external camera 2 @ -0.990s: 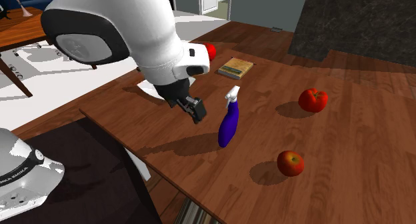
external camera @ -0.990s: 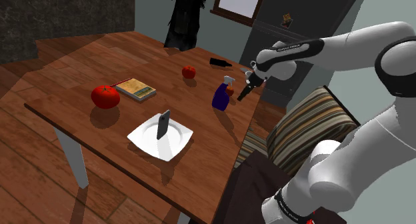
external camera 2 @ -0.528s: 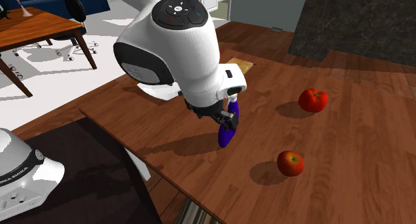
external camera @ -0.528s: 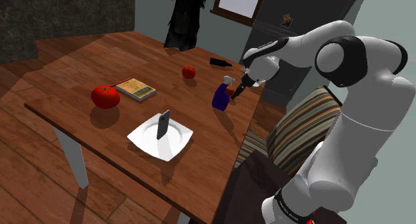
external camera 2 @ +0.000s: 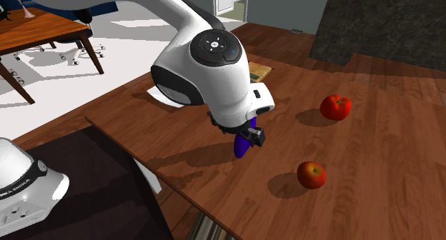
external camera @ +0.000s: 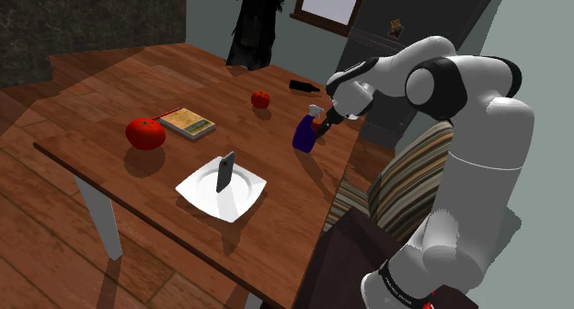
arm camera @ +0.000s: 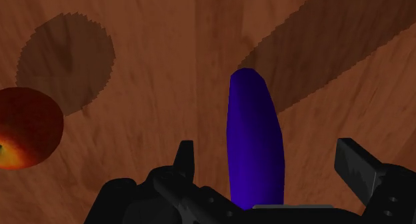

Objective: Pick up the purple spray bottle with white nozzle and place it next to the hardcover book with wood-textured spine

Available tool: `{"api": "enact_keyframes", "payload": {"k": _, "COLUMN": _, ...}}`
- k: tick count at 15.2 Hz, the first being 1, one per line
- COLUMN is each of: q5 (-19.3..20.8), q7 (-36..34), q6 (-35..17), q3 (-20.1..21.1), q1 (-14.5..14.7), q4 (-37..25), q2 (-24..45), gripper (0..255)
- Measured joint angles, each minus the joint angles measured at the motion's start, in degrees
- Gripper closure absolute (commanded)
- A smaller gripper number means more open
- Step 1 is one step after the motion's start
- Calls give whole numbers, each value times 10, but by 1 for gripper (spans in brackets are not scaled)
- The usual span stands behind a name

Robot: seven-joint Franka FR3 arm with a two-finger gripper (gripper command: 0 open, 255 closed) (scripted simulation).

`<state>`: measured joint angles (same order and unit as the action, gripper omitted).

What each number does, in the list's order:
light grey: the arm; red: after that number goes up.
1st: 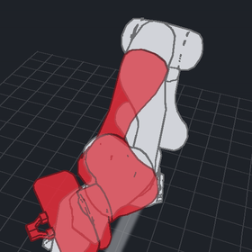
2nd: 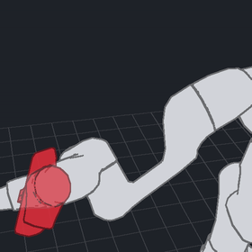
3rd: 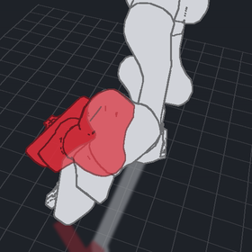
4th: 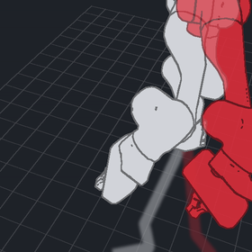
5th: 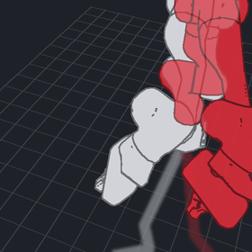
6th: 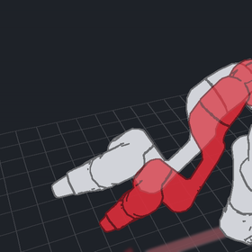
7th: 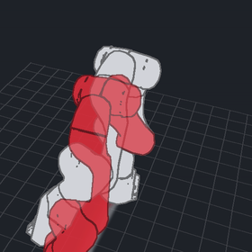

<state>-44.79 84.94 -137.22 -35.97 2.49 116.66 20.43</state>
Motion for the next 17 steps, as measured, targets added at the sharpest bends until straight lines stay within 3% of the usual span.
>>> {"api": "enact_keyframes", "payload": {"k": 7, "q5": -12, "q7": 8, "q6": -7, "q3": 7, "q1": -3, "q4": -1, "q2": 11, "gripper": 0}}
{"api": "enact_keyframes", "payload": {"k": 8, "q5": -12, "q7": 8, "q6": -7, "q3": 7, "q1": -3, "q4": -1, "q2": 11, "gripper": 255}}
{"api": "enact_keyframes", "payload": {"k": 17, "q5": -12, "q7": 8, "q6": -7, "q3": 6, "q1": -3, "q4": -1, "q2": 10, "gripper": 255}}
